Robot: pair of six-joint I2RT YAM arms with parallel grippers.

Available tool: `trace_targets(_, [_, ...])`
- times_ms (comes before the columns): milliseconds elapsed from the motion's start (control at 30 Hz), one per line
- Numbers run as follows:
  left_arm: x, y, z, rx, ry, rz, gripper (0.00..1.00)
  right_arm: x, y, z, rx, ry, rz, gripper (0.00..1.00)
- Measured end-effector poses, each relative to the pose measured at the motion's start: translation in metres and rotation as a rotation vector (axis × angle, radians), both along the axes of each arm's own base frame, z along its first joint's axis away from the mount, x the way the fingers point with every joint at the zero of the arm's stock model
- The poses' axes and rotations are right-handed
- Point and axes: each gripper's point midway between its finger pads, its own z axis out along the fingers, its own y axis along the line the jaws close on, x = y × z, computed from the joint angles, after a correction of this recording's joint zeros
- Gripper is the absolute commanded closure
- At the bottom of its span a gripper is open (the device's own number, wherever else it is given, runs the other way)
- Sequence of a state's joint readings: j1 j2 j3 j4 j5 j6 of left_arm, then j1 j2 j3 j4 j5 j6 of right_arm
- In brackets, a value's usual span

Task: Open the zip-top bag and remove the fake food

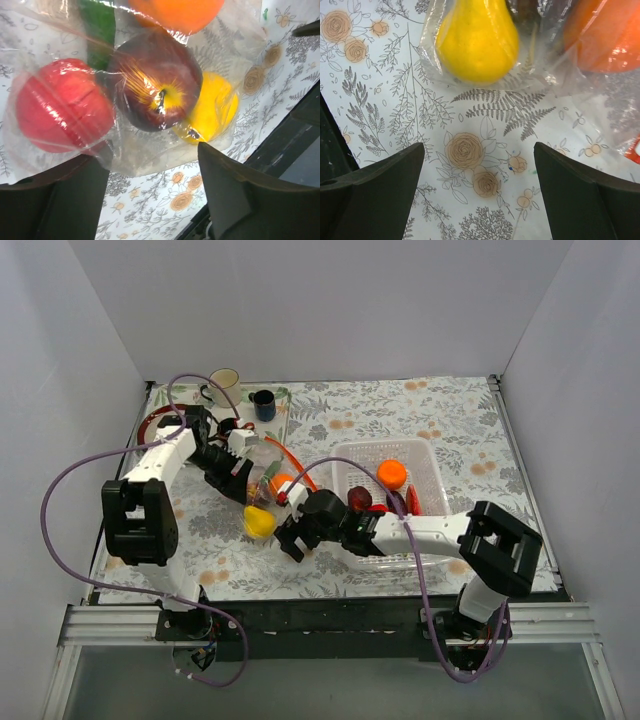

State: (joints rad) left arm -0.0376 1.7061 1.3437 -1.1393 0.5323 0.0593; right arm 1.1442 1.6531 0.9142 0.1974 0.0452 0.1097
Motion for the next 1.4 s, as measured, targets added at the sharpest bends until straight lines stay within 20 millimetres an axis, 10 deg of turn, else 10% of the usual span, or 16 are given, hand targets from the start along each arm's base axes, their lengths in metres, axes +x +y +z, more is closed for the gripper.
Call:
trace_targets(67, [-0.002, -0.002, -0.004, -0.005, 0.029, 0.015, 0.02, 0.005, -0.003, 0.010, 0.013, -0.023, -0.015, 0.01])
trace_targets(233, [-0.015, -0.001, -0.001, 0.004, 0.036, 0.068, 0.02, 0.042, -0.013, 0.041, 0.028, -0.133, -0.104, 0.01])
trace_targets(533, [-0.027, 0.005, 0.063, 0.011, -0.178, 0.214, 0.02, 0.146, -0.014, 0.074, 0.051, -0.219, -0.309, 0.02])
trace_targets(833, [-0.076, 0.020, -0.029, 0.126, 0.068, 0.310, 0.02, 0.152, -0.006, 0.006, -0.067, -0.124, -0.291, 0.01])
trace_targets(1133, [-0.036, 0.010, -0.050, 0.079, 0.082, 0.369, 0.02, 0.135, -0.005, -0.006, -0.035, -0.043, -0.272, 0.01])
trace_targets(1400, [-0.014, -0.002, -0.051, 0.012, 0.081, 0.349, 0.69, 0.094, -0.019, -0.028, -0.056, 0.049, -0.235, 0.01])
